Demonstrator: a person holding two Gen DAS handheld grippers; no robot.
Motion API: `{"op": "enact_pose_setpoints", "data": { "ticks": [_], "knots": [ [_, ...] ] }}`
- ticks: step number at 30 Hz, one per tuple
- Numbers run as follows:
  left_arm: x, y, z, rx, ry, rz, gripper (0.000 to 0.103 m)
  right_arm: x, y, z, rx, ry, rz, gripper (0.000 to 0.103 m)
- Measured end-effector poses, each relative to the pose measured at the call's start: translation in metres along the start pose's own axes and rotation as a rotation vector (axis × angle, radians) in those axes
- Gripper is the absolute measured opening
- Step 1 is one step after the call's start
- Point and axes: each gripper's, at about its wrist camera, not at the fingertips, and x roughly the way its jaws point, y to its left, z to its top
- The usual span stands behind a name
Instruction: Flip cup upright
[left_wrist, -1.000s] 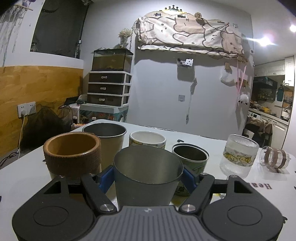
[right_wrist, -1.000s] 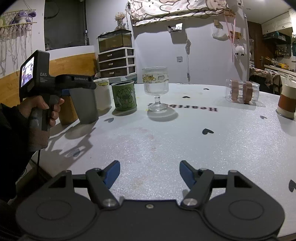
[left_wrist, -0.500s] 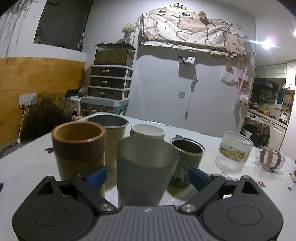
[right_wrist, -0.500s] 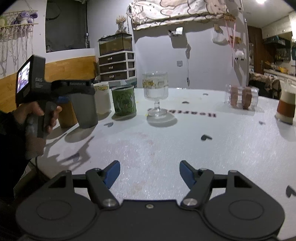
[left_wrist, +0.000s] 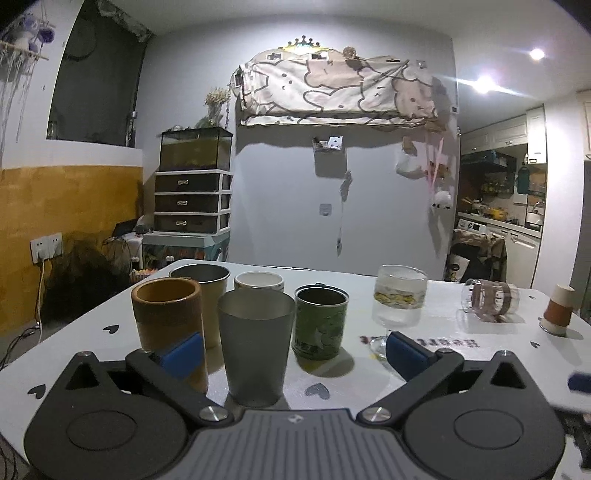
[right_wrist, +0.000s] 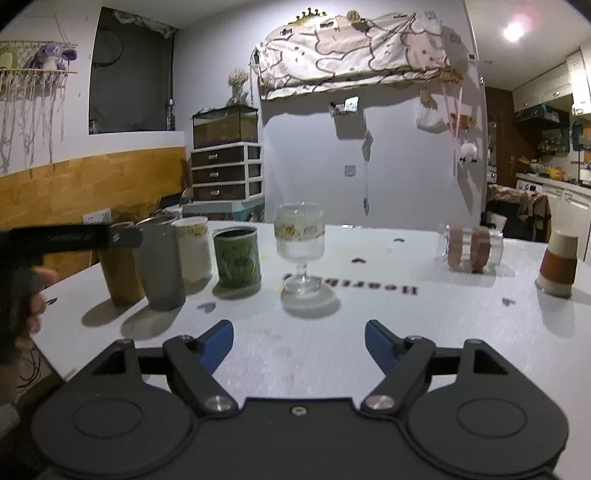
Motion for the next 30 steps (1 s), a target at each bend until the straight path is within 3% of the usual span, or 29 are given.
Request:
{"op": "enact_pose_setpoints", "data": {
  "ticks": [12, 30],
  "knots": [
    [-0.019, -0.014, -0.012, 0.023, 0.030, -0.004, 0.103, -0.005, -0.007, 0.018, -0.018, -0.058, -0.069, 0.102],
    [-0.021, -0.024, -0.025, 0.037, 0.077, -0.007, 0.103, 0.001, -0.012, 0.017, -0.010, -0.038, -0.127, 0.103]
  ]
}}
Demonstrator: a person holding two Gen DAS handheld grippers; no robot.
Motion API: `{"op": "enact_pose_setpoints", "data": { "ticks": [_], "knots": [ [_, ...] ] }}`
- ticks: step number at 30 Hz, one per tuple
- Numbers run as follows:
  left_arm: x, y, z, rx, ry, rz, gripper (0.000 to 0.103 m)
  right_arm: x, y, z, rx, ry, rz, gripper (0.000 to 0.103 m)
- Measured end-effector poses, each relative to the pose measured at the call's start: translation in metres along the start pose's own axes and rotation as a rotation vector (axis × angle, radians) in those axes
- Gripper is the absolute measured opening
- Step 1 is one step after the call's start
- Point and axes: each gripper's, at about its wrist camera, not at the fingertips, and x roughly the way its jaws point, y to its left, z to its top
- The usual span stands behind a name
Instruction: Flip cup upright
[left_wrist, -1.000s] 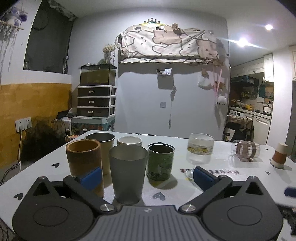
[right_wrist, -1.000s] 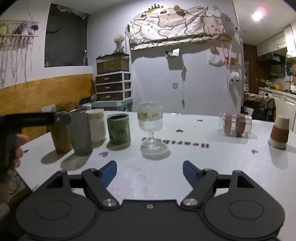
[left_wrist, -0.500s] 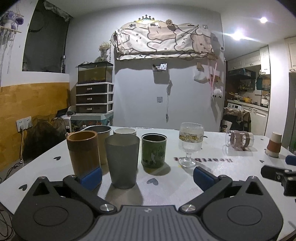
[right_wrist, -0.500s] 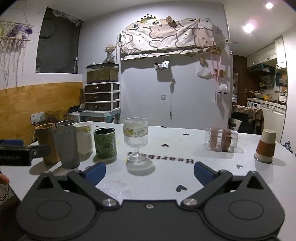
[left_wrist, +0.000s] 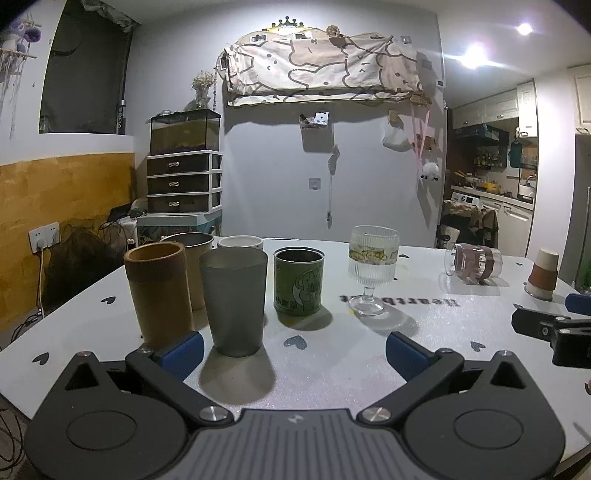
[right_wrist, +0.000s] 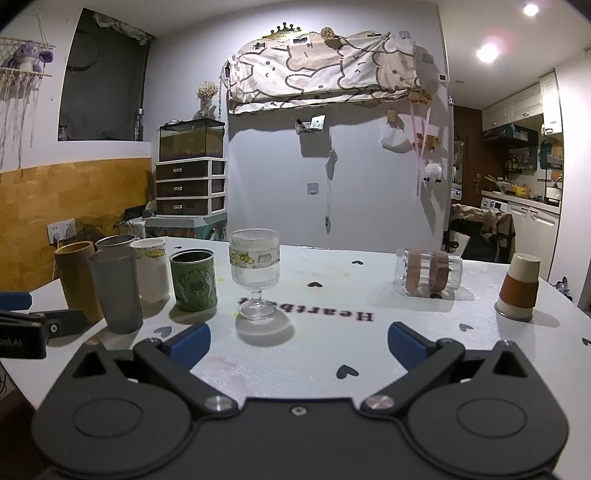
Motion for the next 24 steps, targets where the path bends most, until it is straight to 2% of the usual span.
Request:
{"op": "enact_pose_setpoints", "data": {
  "ticks": [24],
  "knots": [
    [0.0000, 0.0007, -0.0008, -0.003, 0.003, 0.016, 0.103, 0.0010, 0.0020, -0.0006, -0.006, 0.013, -0.001, 0.103]
  ]
}}
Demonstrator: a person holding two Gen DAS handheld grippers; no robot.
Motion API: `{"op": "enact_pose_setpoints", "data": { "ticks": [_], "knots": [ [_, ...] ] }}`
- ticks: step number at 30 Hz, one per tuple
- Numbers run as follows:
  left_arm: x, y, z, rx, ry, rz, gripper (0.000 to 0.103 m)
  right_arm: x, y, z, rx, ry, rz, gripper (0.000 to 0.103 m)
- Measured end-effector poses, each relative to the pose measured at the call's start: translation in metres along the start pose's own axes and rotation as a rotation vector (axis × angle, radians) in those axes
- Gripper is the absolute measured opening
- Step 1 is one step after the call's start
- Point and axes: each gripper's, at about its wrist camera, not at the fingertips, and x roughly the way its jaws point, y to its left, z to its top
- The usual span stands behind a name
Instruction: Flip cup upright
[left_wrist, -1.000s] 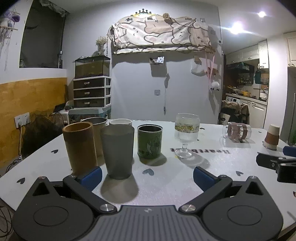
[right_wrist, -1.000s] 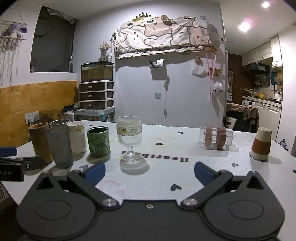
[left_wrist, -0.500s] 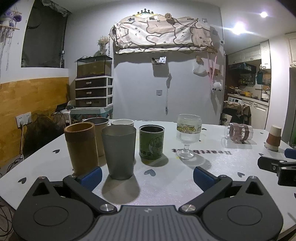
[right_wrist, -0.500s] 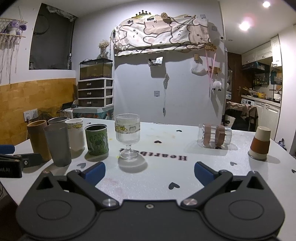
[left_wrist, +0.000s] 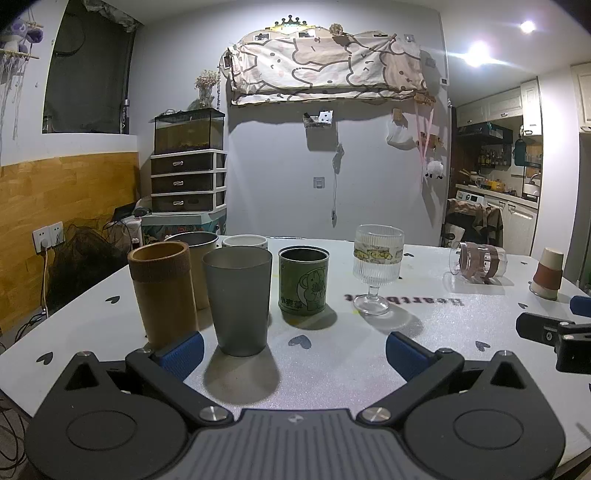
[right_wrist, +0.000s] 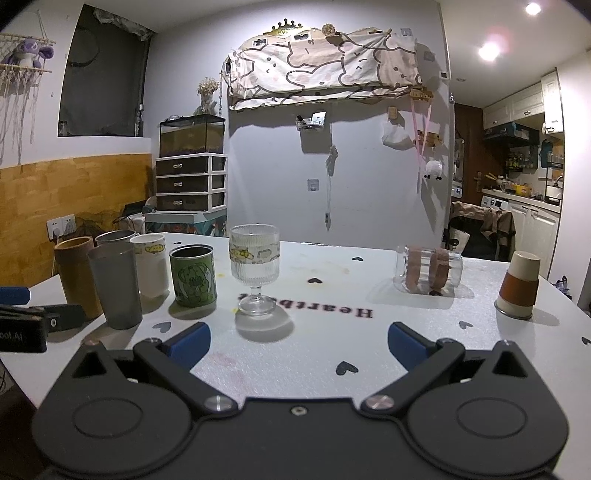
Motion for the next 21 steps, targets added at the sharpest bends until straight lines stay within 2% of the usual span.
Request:
{"op": "enact_pose_setpoints", "data": {
  "ticks": [21],
  "knots": [
    [-0.0003, -0.0005, -0.0002, -0.001, 0.004, 0.000, 0.103, 0.0003, -0.0003, -0.0005, 0.004, 0.001, -0.003, 0.103]
  ]
}}
